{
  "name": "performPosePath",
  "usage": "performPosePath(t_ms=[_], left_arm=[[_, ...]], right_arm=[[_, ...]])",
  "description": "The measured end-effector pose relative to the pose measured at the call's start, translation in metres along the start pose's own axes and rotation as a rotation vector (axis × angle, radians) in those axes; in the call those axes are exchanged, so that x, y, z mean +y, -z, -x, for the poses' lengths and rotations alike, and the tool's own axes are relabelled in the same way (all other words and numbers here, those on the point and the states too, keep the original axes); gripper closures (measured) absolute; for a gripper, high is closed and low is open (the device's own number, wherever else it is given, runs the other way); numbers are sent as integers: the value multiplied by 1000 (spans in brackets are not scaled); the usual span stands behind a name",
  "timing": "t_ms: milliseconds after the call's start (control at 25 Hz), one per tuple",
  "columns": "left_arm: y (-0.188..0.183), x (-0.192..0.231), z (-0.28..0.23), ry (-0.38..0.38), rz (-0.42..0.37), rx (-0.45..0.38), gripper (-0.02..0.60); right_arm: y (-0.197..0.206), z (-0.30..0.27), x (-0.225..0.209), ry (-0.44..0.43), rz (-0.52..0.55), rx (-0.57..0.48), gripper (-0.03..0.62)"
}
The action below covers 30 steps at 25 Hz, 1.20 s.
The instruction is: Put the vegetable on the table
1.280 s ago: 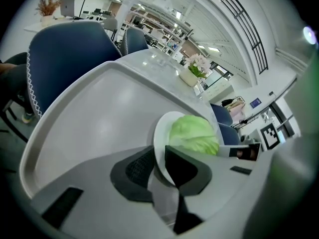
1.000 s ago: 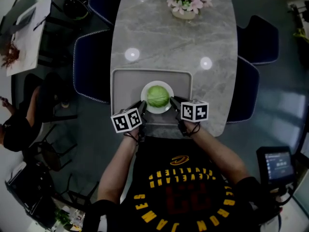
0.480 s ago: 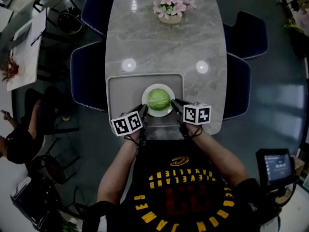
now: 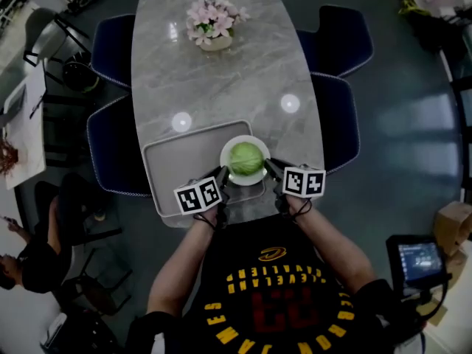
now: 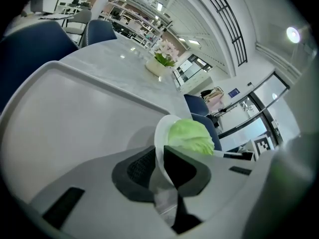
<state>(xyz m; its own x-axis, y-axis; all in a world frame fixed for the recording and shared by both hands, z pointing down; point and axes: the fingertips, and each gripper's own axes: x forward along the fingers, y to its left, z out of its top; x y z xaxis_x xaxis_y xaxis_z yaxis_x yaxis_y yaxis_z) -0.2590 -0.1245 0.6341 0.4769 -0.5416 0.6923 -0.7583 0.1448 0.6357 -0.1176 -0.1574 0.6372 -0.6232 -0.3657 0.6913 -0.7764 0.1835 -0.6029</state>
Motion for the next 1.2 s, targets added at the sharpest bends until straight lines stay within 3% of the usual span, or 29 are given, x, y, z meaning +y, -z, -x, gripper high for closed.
performPosePath(t_ms=[240,720,1200], left_arm=[[0,-36,-35,38,-61,42,528],[14,-103,-94,44,-66,88,528],[43,-122,-148,-17,-35,157,526]], right_arm=[[-17,20,-41,27,-53,-63,539],[-53,61,-115,53,-88,-114,539],[-55,68,-176,75,-87,-75,539]])
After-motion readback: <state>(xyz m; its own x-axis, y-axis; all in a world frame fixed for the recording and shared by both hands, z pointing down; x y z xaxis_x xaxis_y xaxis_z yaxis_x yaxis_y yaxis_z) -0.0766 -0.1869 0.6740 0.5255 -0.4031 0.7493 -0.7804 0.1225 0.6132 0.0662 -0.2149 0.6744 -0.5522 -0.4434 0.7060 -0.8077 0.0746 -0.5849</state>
